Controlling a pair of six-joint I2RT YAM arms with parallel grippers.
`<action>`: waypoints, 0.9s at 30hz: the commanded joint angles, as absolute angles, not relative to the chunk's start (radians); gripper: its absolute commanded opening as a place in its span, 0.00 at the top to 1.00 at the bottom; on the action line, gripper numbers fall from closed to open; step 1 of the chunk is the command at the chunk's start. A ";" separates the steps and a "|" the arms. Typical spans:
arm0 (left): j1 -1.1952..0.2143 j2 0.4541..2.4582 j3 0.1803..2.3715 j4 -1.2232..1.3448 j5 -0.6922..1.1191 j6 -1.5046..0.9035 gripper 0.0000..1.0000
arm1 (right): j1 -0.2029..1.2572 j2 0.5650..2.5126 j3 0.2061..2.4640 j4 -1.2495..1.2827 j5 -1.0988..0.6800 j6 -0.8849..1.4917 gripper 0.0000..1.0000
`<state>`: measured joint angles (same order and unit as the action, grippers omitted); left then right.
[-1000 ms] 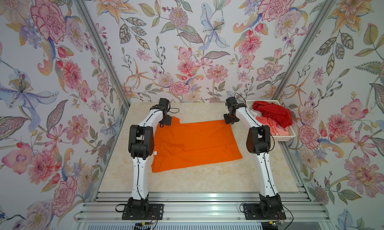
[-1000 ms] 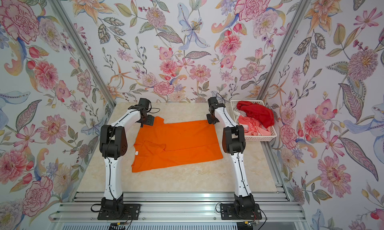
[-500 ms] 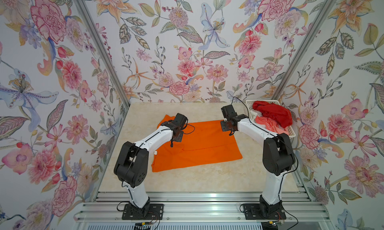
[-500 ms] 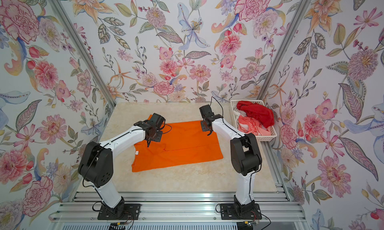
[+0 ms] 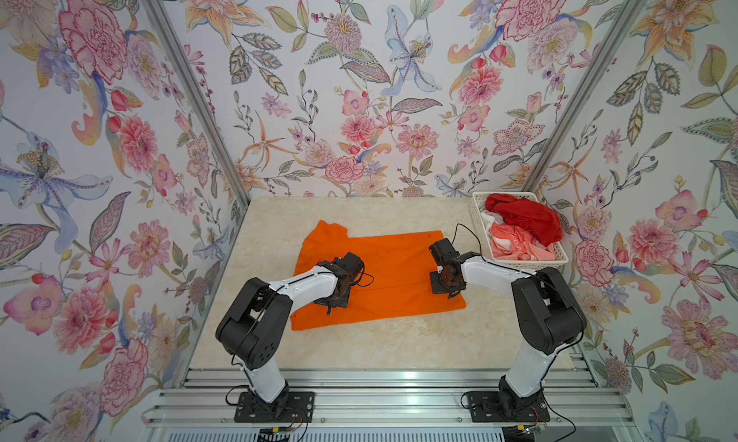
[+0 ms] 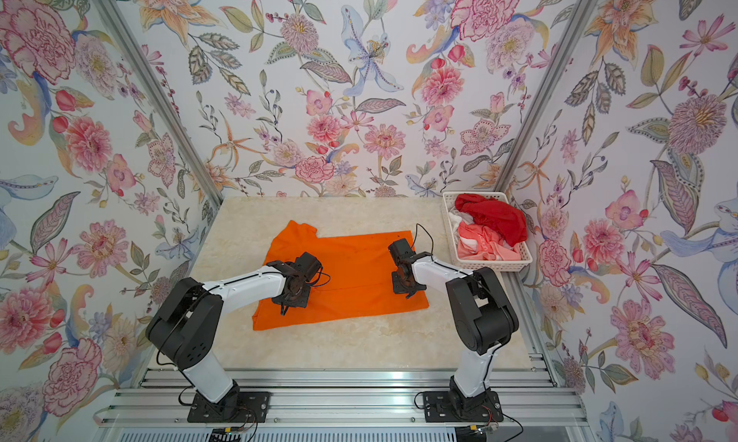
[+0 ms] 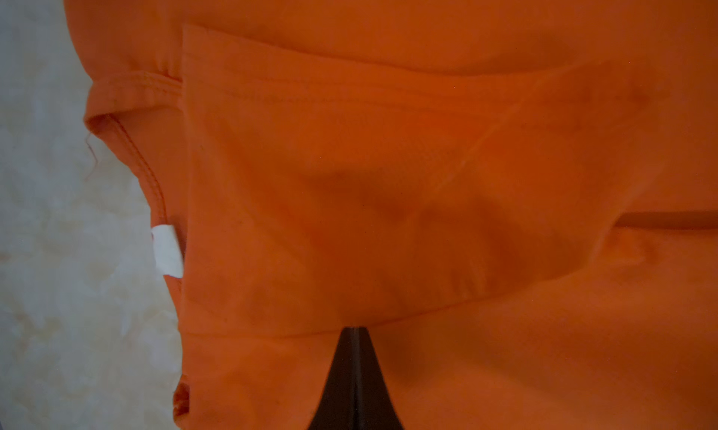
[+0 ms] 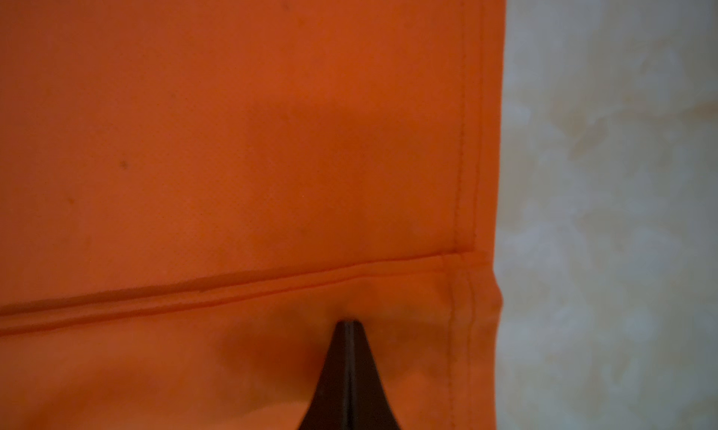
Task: Fold and stack t-shirts
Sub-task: Move the T-shirt to the center of the board.
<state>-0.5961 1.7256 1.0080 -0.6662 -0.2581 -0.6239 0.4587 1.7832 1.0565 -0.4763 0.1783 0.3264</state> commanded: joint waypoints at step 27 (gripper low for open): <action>-0.774 1.457 1.345 -0.959 -0.660 -0.586 0.20 | 0.498 1.520 1.294 -0.789 0.254 0.224 0.39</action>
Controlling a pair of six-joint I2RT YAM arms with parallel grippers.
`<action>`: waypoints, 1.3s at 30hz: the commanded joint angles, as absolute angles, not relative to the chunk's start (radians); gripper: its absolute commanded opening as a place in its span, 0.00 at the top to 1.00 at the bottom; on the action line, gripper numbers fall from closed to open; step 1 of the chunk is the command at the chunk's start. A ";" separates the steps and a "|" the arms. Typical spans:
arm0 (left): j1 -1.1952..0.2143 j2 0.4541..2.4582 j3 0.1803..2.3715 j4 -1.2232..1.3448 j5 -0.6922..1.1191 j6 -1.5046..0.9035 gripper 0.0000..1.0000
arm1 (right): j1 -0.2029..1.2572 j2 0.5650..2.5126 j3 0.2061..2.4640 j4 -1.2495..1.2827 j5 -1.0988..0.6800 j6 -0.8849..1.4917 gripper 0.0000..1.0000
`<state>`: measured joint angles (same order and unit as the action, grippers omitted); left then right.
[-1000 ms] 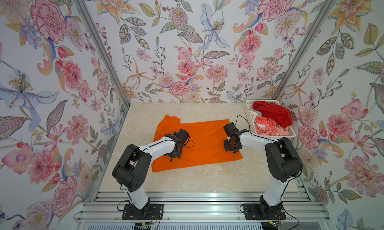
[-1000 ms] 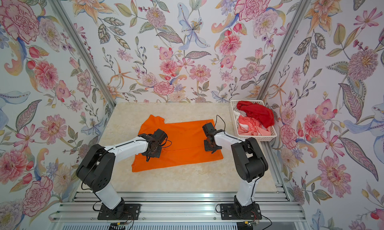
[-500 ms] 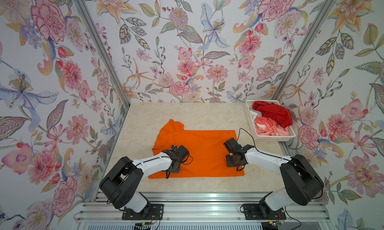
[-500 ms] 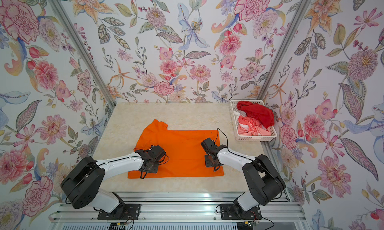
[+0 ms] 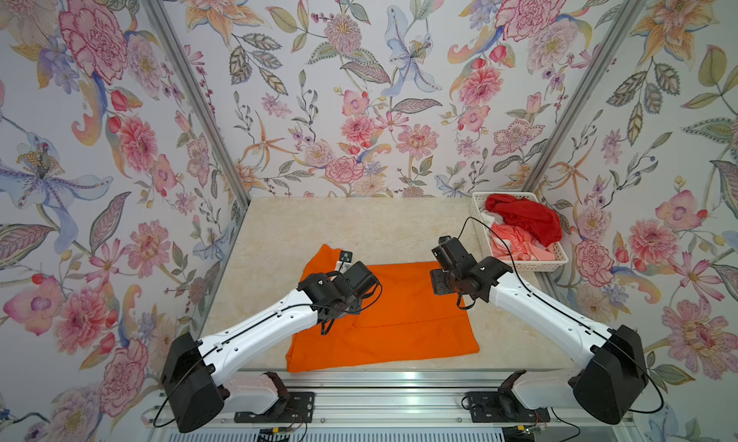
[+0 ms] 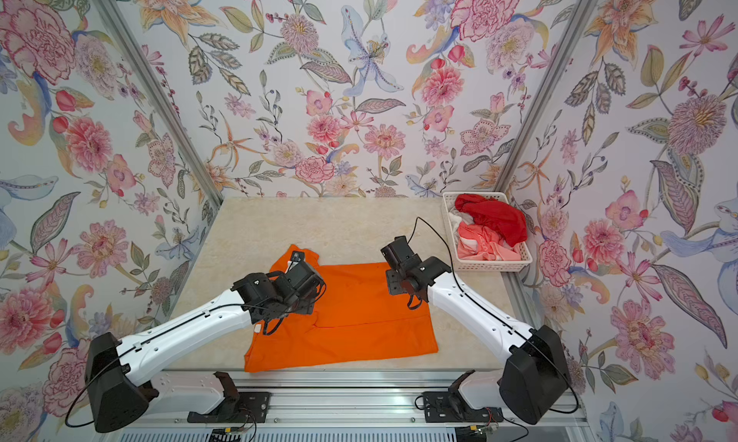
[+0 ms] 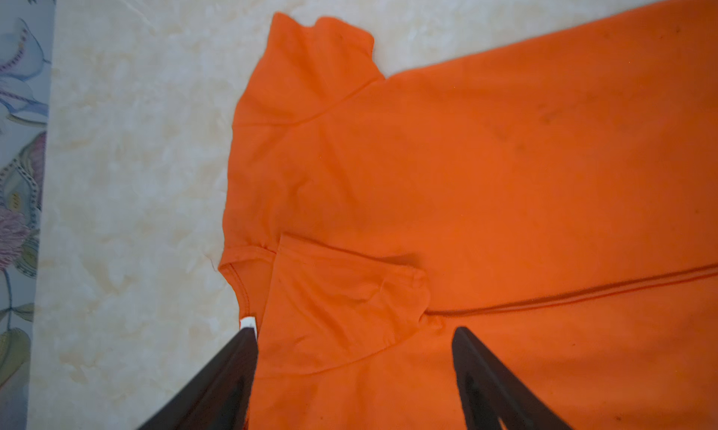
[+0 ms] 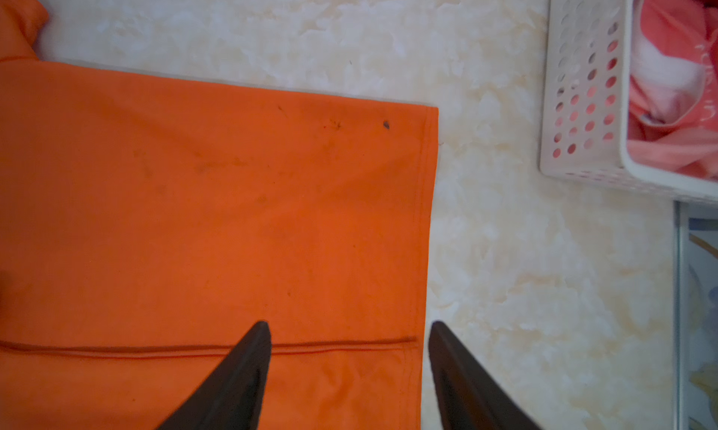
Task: Fold and stack t-shirts
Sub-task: Move the T-shirt to the center of the board, then fold the T-shirt.
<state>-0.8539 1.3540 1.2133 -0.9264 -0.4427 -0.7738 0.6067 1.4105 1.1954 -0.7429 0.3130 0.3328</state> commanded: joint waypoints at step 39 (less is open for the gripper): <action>-0.073 2.366 1.892 -0.827 0.308 -0.165 0.56 | 0.179 2.128 1.632 -0.726 -0.125 0.173 0.49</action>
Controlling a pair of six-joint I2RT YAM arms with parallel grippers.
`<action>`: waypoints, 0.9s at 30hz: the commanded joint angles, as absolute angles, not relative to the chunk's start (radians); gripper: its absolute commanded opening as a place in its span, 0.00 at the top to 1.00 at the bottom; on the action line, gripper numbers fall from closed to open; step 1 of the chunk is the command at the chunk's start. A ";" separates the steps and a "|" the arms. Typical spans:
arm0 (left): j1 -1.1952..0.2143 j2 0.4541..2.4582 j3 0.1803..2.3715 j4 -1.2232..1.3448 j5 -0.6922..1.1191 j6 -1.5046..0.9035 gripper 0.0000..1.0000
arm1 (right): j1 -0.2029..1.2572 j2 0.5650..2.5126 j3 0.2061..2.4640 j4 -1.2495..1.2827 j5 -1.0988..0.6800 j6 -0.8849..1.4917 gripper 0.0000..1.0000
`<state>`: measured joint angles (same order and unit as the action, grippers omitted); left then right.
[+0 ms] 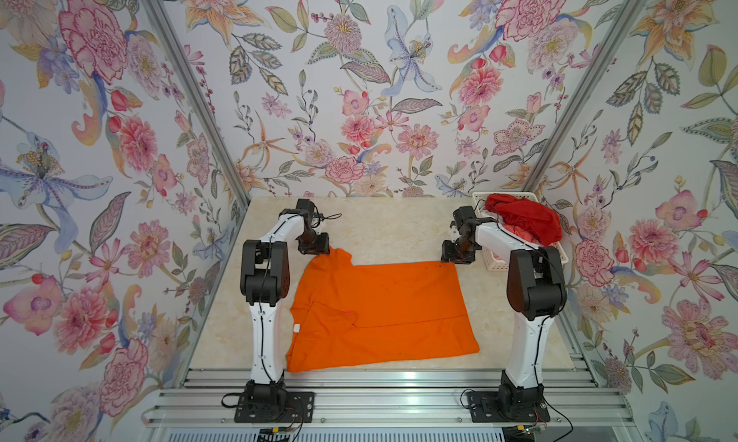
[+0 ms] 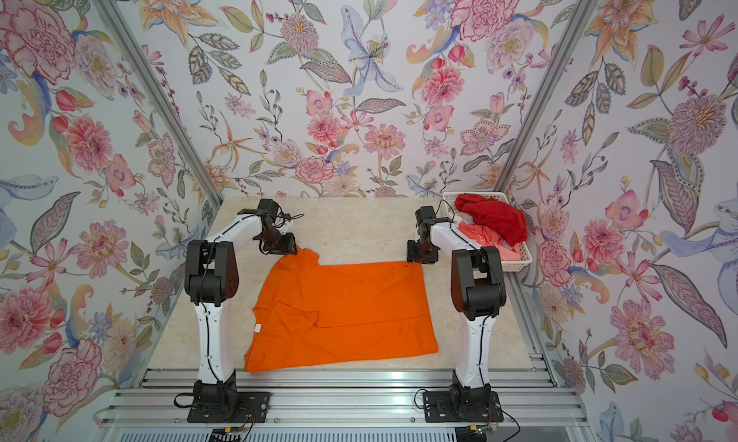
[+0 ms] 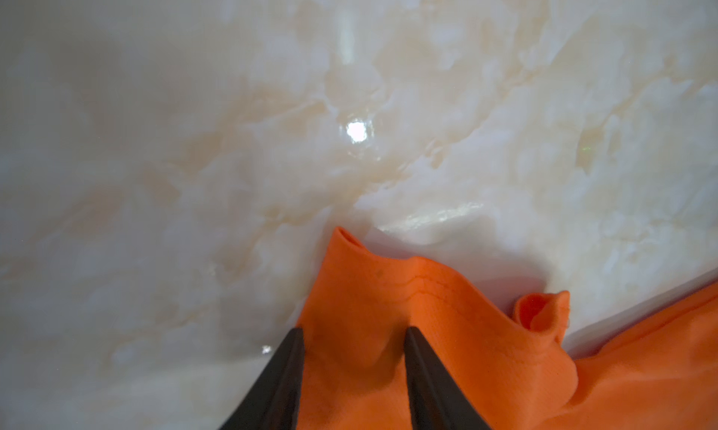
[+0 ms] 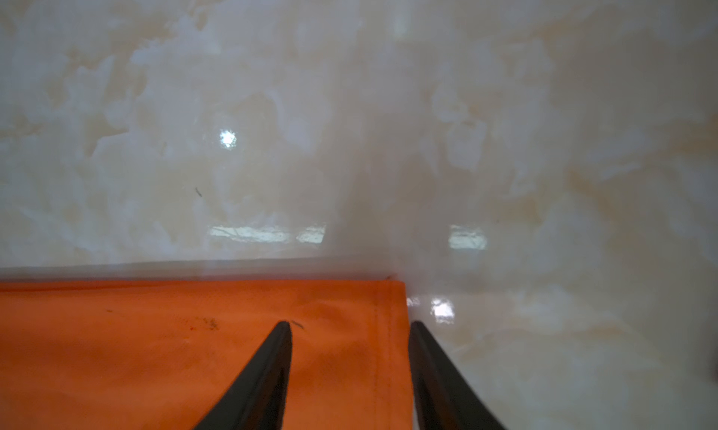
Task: Fold and stack t-shirts
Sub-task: Fold the T-shirt.
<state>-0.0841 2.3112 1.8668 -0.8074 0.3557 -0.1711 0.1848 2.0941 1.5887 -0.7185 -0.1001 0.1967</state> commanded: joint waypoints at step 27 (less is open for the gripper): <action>-0.078 2.373 1.874 -0.853 0.236 -0.170 0.52 | 0.120 2.176 1.586 -0.660 -0.315 0.173 0.52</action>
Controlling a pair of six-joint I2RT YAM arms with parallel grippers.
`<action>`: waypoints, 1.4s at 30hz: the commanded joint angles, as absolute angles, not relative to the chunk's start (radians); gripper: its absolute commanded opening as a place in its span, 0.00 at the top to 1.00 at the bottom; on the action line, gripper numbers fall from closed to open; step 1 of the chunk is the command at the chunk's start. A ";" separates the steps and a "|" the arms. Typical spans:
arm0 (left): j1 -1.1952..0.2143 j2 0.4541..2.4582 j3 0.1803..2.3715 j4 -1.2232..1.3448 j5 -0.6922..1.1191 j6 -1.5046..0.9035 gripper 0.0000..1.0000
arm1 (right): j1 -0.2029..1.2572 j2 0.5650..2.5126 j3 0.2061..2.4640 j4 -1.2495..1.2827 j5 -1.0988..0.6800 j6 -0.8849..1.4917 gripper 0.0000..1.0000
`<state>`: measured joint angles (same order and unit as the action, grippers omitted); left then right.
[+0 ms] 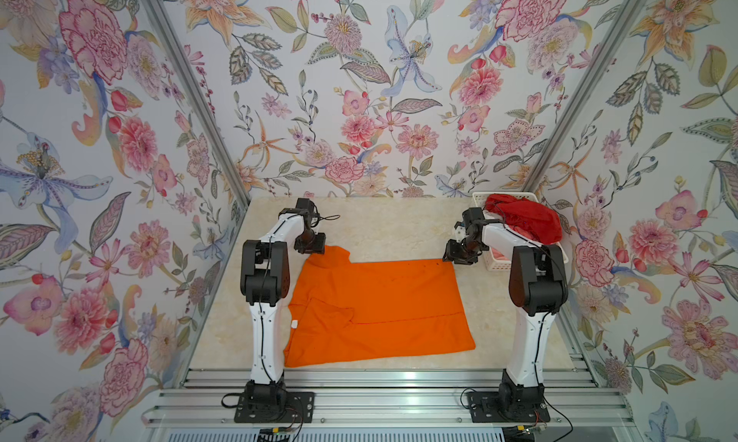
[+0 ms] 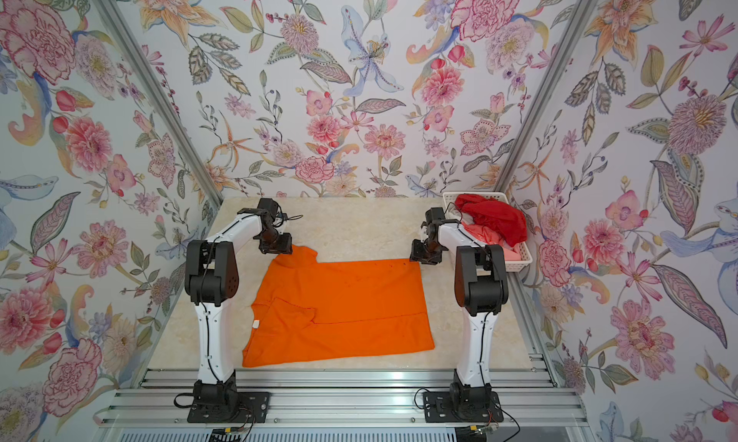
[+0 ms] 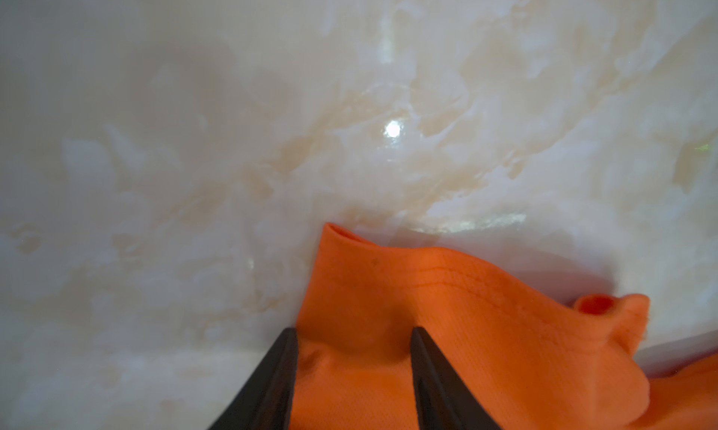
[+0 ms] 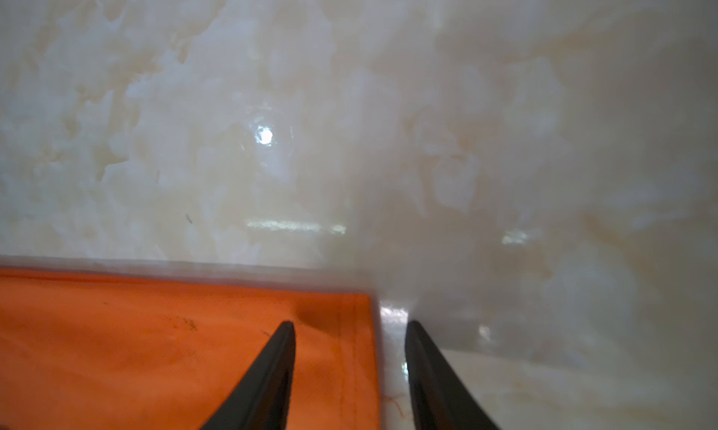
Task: Fold and stack t-shirts
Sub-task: Fold the T-shirt.
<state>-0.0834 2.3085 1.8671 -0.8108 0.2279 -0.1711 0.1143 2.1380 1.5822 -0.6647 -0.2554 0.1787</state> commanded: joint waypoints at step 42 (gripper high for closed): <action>-0.193 2.160 1.939 -0.841 -0.063 -0.152 1.00 | 0.140 1.969 1.513 -0.527 -0.136 0.127 1.00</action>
